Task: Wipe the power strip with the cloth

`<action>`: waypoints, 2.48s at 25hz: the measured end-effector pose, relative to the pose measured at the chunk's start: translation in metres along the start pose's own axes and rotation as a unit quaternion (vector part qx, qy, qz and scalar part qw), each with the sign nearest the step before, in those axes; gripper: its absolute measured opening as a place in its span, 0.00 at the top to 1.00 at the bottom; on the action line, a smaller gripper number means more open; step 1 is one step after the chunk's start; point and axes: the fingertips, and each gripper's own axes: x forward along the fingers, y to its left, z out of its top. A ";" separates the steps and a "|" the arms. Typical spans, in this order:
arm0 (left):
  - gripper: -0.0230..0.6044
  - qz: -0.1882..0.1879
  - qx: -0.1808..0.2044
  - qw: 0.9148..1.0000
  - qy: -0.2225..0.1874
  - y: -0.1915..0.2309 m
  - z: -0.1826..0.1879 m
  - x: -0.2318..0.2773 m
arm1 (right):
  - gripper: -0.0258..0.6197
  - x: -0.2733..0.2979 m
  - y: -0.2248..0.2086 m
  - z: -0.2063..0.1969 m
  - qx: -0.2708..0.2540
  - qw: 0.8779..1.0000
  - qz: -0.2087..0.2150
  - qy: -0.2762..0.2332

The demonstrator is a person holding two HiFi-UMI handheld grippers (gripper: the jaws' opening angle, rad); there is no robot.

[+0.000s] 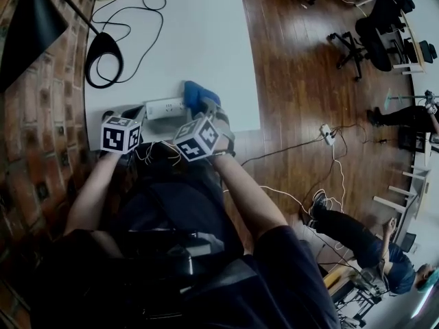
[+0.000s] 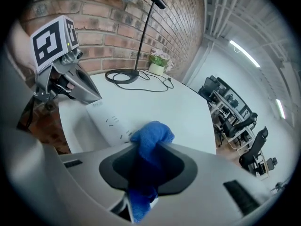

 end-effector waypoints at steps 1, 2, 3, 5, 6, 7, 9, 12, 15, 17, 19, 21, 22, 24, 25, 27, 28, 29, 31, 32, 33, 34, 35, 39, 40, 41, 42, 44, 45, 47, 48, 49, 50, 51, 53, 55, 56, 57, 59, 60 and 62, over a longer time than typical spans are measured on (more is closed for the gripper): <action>0.95 0.000 0.000 1.000 0.000 0.000 0.000 0.000 | 0.82 0.001 0.002 0.002 -0.004 1.000 0.001 -0.001; 0.95 0.000 0.000 1.000 -0.001 0.000 0.001 0.000 | 0.82 0.002 0.004 0.004 -0.004 1.000 0.004 -0.002; 0.95 0.000 -0.001 1.000 -0.001 0.001 0.000 0.000 | 0.82 0.002 0.005 0.006 -0.003 1.000 0.007 -0.003; 0.95 -0.002 -0.002 1.000 -0.001 0.001 0.000 0.000 | 0.82 0.003 0.007 0.007 0.002 1.000 0.015 -0.004; 0.95 -0.003 -0.002 1.000 -0.001 0.001 -0.001 0.000 | 0.82 0.003 0.007 0.007 0.005 1.000 0.018 -0.005; 0.95 -0.004 -0.002 1.000 -0.001 0.000 -0.001 0.000 | 0.82 0.003 0.008 0.008 0.008 1.000 0.020 -0.006; 0.95 -0.004 -0.003 1.000 -0.002 0.000 -0.001 0.000 | 0.82 0.003 0.010 0.010 0.014 1.000 0.027 -0.009; 0.95 -0.004 -0.003 1.000 -0.002 0.000 0.000 -0.001 | 0.82 0.003 0.017 0.018 0.016 0.999 0.042 -0.017; 0.95 -0.007 -0.003 1.000 -0.001 -0.002 0.000 0.001 | 0.82 0.005 0.029 0.028 0.007 0.998 0.058 -0.025; 0.95 -0.009 -0.003 1.000 0.000 -0.002 -0.001 0.002 | 0.82 0.007 0.040 0.036 0.001 0.997 0.071 -0.031; 0.95 -0.010 -0.005 1.000 0.001 -0.001 -0.001 0.000 | 0.82 0.008 0.052 0.046 -0.008 0.996 0.086 -0.038; 0.95 -0.011 -0.006 1.000 0.002 -0.001 -0.001 0.000 | 0.82 0.009 0.063 0.055 -0.017 0.994 0.099 -0.044; 0.95 -0.011 -0.007 1.000 0.003 -0.001 -0.001 0.000 | 0.82 0.009 0.068 0.058 -0.020 0.993 0.105 -0.046; 0.95 -0.012 -0.008 1.000 0.003 -0.002 -0.001 -0.001 | 0.82 0.008 0.076 0.064 -0.026 0.992 0.114 -0.051; 0.95 -0.012 -0.008 1.000 0.002 -0.002 -0.002 -0.001 | 0.82 0.008 0.080 0.067 -0.029 0.991 0.119 -0.054; 0.95 -0.010 -0.008 1.000 0.000 -0.001 -0.001 0.000 | 0.82 0.008 0.087 0.072 -0.027 0.989 0.130 -0.061; 0.95 -0.011 -0.009 1.000 0.000 -0.002 0.001 0.001 | 0.82 0.008 0.088 0.076 -0.024 0.988 0.137 -0.063; 0.95 -0.013 -0.010 1.000 0.001 -0.003 0.002 0.002 | 0.82 0.009 0.091 0.079 -0.022 0.987 0.144 -0.065; 0.95 -0.021 -0.017 1.000 0.007 -0.008 0.005 0.001 | 0.82 0.011 0.098 0.084 -0.031 0.986 0.154 -0.060; 0.95 -0.025 -0.022 0.999 0.010 -0.010 0.005 -0.001 | 0.82 0.013 0.103 0.085 -0.040 0.986 0.155 -0.055; 0.95 -0.028 -0.025 0.999 0.012 -0.009 0.004 -0.002 | 0.82 0.014 0.106 0.085 -0.048 0.985 0.155 -0.051; 0.95 -0.030 -0.027 0.999 0.014 -0.008 0.003 -0.002 | 0.82 0.015 0.109 0.086 -0.050 0.985 0.157 -0.050; 0.95 -0.031 -0.029 0.999 0.014 -0.008 0.002 -0.002 | 0.82 0.015 0.109 0.086 -0.046 0.985 0.159 -0.052; 0.95 -0.033 -0.026 0.999 0.011 -0.010 0.005 -0.002 | 0.82 0.012 0.106 0.086 -0.028 0.983 0.171 -0.053; 0.95 -0.025 -0.022 0.999 0.014 -0.006 0.004 -0.003 | 0.82 0.011 0.106 0.087 -0.017 0.982 0.179 -0.054; 0.95 -0.014 -0.019 1.000 0.018 -0.001 0.002 -0.003 | 0.82 0.011 0.106 0.088 -0.003 0.981 0.187 -0.055; 0.95 -0.006 -0.016 1.000 0.022 0.004 0.001 -0.003 | 0.82 0.011 0.106 0.089 0.013 0.979 0.195 -0.058; 0.95 0.004 -0.011 0.999 0.031 0.008 0.000 0.000 | 0.82 0.011 0.104 0.091 0.040 0.976 0.206 -0.062; 0.95 0.006 -0.008 0.999 0.035 0.009 0.000 0.001 | 0.82 0.012 0.104 0.092 0.047 0.975 0.208 -0.063; 0.95 0.010 -0.002 0.999 0.043 0.010 0.000 0.002 | 0.82 0.012 0.104 0.093 0.054 0.974 0.212 -0.064; 0.95 0.011 -0.001 0.999 0.046 0.010 0.000 0.003 | 0.82 0.012 0.103 0.093 0.060 0.973 0.214 -0.065; 0.95 0.012 0.001 0.999 0.049 0.010 0.000 0.003 | 0.82 0.011 0.102 0.093 0.071 0.971 0.217 -0.068; 0.95 0.012 0.002 0.999 0.052 0.010 -0.001 0.004 | 0.82 0.010 0.102 0.092 0.083 0.969 0.221 -0.071; 0.95 0.012 0.004 0.998 0.055 0.010 -0.002 0.005 | 0.82 0.009 0.103 0.092 0.095 0.967 0.226 -0.075; 0.95 0.008 0.004 0.998 0.057 0.009 -0.004 0.006 | 0.82 0.007 0.104 0.094 0.112 0.962 0.232 -0.087; 0.95 0.008 0.004 0.998 0.055 0.010 -0.003 0.006 | 0.82 0.006 0.105 0.097 0.119 0.960 0.235 -0.100; 0.95 0.010 0.004 0.998 0.055 0.011 -0.003 0.005 | 0.82 0.005 0.105 0.098 0.118 0.959 0.234 -0.108; 0.95 0.013 0.004 0.998 0.054 0.013 -0.003 0.005 | 0.82 0.005 0.106 0.099 0.114 0.959 0.231 -0.115; 0.95 0.014 0.003 0.998 0.054 0.014 -0.005 0.005 | 0.82 0.005 0.107 0.097 0.104 0.962 0.222 -0.123; 0.95 0.014 0.002 0.998 0.055 0.013 -0.006 0.006 | 0.82 0.005 0.107 0.096 0.101 0.963 0.217 -0.124; 0.95 0.017 0.002 0.998 0.056 0.012 -0.005 0.005 | 0.82 0.004 0.105 0.095 0.090 0.966 0.211 -0.121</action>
